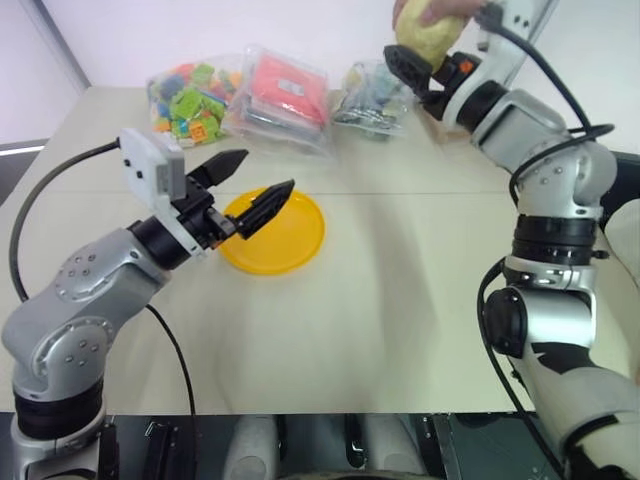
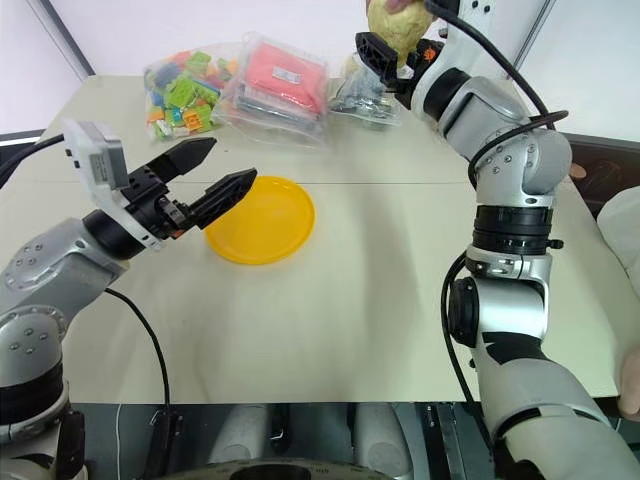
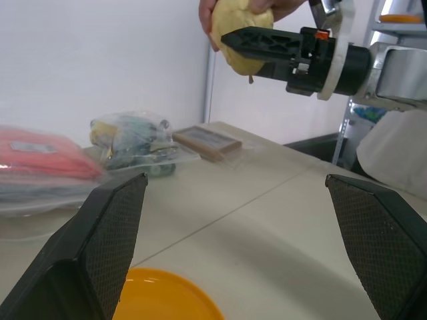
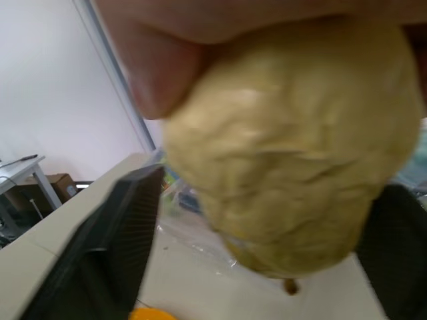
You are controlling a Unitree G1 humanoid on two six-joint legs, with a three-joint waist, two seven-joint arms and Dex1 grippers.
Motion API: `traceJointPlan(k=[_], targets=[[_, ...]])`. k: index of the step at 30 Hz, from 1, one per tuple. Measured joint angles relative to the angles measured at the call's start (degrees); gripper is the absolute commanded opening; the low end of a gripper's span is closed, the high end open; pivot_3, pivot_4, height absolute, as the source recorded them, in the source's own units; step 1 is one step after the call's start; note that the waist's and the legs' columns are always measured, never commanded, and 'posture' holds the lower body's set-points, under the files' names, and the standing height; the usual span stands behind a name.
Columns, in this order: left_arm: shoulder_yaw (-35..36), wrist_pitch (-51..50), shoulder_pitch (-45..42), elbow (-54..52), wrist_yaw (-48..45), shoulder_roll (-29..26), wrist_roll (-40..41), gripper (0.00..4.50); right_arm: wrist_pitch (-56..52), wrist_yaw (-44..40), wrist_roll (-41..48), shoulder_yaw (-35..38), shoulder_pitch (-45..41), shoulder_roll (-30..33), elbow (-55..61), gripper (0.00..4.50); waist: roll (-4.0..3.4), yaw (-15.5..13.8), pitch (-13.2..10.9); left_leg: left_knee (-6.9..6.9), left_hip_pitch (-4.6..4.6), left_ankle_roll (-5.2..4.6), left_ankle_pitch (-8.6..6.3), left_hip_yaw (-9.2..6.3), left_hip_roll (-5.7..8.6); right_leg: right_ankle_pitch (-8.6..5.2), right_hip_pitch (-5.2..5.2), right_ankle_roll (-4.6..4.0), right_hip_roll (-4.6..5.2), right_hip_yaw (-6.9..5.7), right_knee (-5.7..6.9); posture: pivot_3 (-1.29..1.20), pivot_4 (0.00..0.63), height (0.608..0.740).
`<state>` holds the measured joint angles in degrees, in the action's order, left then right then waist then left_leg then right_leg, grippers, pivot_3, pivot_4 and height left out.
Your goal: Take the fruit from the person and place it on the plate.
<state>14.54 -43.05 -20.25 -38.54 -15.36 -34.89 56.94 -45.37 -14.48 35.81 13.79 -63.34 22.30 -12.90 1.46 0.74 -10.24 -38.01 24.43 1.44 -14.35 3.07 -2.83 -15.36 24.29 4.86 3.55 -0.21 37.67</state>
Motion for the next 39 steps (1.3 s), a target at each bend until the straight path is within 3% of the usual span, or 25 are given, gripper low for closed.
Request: traceJointPlan(k=[2,12,16,22,28,39], targets=[[0.0,0.0,0.1,0.0,0.3,0.0,0.0,4.5,0.6,-0.3,-0.7,0.0,-0.4,-0.3,-0.6,1.97,0.0,0.0,0.0,0.01,0.0,0.0,0.0,0.0,0.0,0.0,0.0,0.0,0.0,0.0,0.0,0.0,0.15,0.731],[0.0,0.0,0.1,0.0,0.6,0.0,0.0,4.5,0.3,-0.7,-1.9,0.0,-0.6,-0.8,-0.8,1.96,-0.01,0.0,0.0,0.02,0.0,0.0,0.0,0.0,0.0,0.0,0.01,0.0,0.0,0.0,0.0,0.0,0.15,0.731],[0.5,-0.1,1.0,0.0,0.9,-1.1,-0.1,4.5,-5.3,1.4,-1.7,-1.0,2.7,-2.6,3.7,1.96,0.02,0.0,0.0,0.04,-0.01,0.0,0.0,-0.02,-0.03,0.0,0.01,-0.01,0.0,0.0,-0.01,0.0,0.15,0.731],[5.0,-0.7,7.0,0.0,2.8,-4.4,-0.7,4.5,-15.2,1.9,-1.6,-9.3,17.5,-8.2,8.7,1.96,-0.1,0.2,-0.1,0.09,0.08,0.0,0.0,-0.03,-0.03,0.0,0.16,0.0,0.02,0.01,0.01,0.0,0.15,0.731],[9.5,-2.5,14.9,-1.6,5.9,-5.6,-0.5,4.5,-11.9,-2.5,-5.3,-17.8,18.3,-9.4,11.3,1.96,-0.1,0.2,-0.1,0.1,0.05,0.0,0.0,-0.06,-0.04,0.0,0.16,-0.01,0.0,0.01,0.0,0.0,0.15,0.731],[14.5,-3.0,24.0,-5.5,8.0,-6.7,-0.1,4.5,-3.6,-8.0,-12.9,-27.4,18.3,-17.7,4.5,1.96,-0.09,0.1,-0.1,0.11,0.05,0.0,0.0,-0.06,-0.04,0.01,0.15,-0.05,0.04,-0.01,-0.01,0.0,0.15,0.731]])
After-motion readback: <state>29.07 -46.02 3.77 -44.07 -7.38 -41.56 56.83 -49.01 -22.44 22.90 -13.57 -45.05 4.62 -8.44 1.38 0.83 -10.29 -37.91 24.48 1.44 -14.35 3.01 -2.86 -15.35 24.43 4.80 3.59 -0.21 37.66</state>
